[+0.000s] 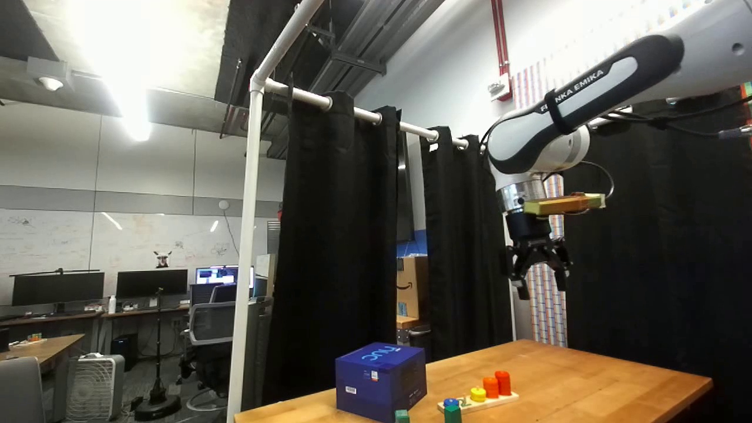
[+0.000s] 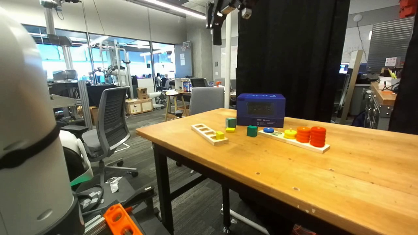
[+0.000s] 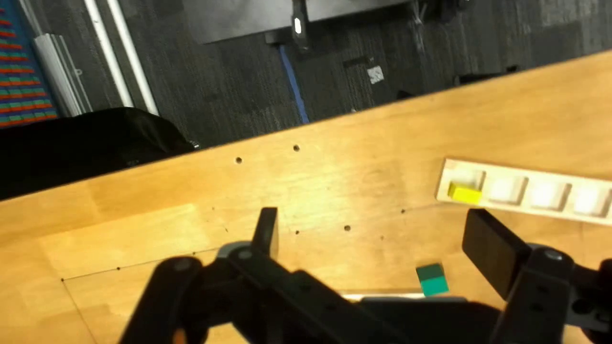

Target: Pick up the orange object and put it on the table

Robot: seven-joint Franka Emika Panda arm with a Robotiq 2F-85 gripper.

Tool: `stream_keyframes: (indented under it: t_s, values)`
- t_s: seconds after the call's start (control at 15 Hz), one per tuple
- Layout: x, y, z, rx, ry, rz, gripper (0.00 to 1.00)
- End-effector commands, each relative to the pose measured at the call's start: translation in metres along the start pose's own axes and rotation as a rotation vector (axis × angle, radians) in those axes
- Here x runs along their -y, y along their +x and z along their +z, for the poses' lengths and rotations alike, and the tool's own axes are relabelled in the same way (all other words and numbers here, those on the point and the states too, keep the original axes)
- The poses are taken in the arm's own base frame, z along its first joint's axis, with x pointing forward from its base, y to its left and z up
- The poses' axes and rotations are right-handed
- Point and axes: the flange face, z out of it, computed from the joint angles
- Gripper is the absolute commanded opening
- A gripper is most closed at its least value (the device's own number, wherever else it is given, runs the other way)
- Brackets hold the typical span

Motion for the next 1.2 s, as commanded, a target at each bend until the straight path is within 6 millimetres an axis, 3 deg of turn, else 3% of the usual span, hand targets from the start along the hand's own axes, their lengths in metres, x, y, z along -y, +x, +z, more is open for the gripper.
stream_keyframes:
  t_s: [0.0,0.27,0.53,1.13]
  values:
    - [0.013,0.051,-0.017,-0.041,0.106,0.165,1.00]
    - [0.013,0.105,-0.013,-0.057,0.192,0.354,1.00]
    - [0.006,0.155,0.003,-0.037,0.228,0.557,1.00]
    - [-0.001,0.236,0.058,0.065,0.219,1.017,1.00]
